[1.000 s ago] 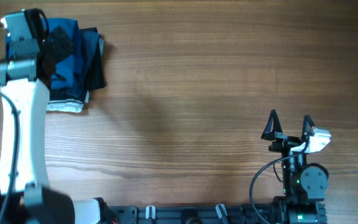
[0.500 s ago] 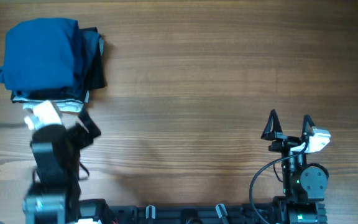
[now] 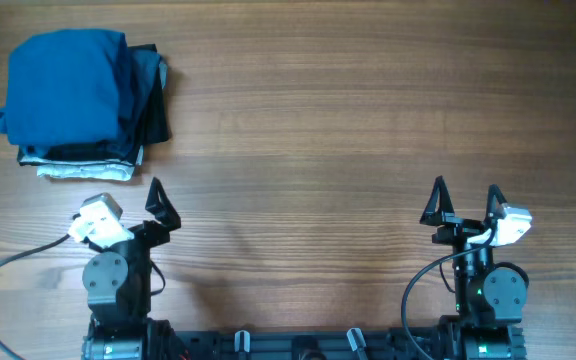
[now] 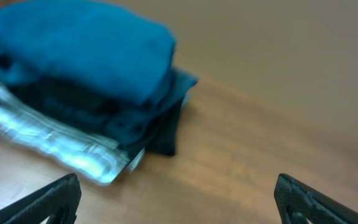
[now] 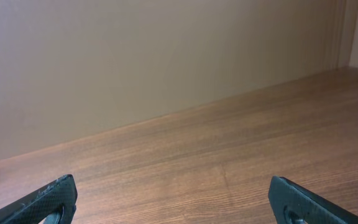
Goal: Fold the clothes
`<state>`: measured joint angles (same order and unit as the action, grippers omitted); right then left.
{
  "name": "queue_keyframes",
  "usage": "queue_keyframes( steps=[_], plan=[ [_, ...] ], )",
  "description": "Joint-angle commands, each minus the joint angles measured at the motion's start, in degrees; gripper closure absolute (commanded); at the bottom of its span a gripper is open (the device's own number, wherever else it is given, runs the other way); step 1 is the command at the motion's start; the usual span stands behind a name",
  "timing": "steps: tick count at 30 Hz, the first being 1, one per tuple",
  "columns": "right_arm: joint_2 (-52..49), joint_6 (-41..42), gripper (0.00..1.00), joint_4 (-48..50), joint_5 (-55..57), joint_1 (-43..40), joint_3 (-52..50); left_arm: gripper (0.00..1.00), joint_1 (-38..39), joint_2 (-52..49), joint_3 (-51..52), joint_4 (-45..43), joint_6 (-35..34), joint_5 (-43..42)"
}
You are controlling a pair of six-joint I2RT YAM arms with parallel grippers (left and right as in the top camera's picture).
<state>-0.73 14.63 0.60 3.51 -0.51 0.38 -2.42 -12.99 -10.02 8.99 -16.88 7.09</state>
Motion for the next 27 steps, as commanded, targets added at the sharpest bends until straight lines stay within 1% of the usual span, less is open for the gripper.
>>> queue_keyframes(
  steps=[1,10,15,21,24,27],
  plan=[
    [0.5,-1.0,0.0,0.2,0.6,0.2,-0.1,0.0,0.1,0.7,4.5,-6.9,-0.1,-5.2],
    [0.5,-1.0,0.0,0.2,0.6,0.2,-0.1,0.0,1.5,0.7,9.2,-8.0,-0.1,-5.8],
    [0.5,-0.9,0.0,0.2,0.6,0.2,-0.1,0.0,2.1,1.4,9.7,-5.3,0.6,-5.8],
    [0.5,-1.0,0.01,0.2,0.6,0.2,-0.1,0.0,2.1,6.5,9.7,-4.7,12.5,-9.3],
    [0.5,-0.9,0.01,0.2,0.6,0.2,-0.1,0.0,2.2,9.4,9.7,-4.7,16.4,-9.7],
    [0.5,-0.9,0.0,0.2,0.6,0.2,-0.1,0.0,2.3,13.0,9.7,-4.7,18.3,-9.6]
  ],
)
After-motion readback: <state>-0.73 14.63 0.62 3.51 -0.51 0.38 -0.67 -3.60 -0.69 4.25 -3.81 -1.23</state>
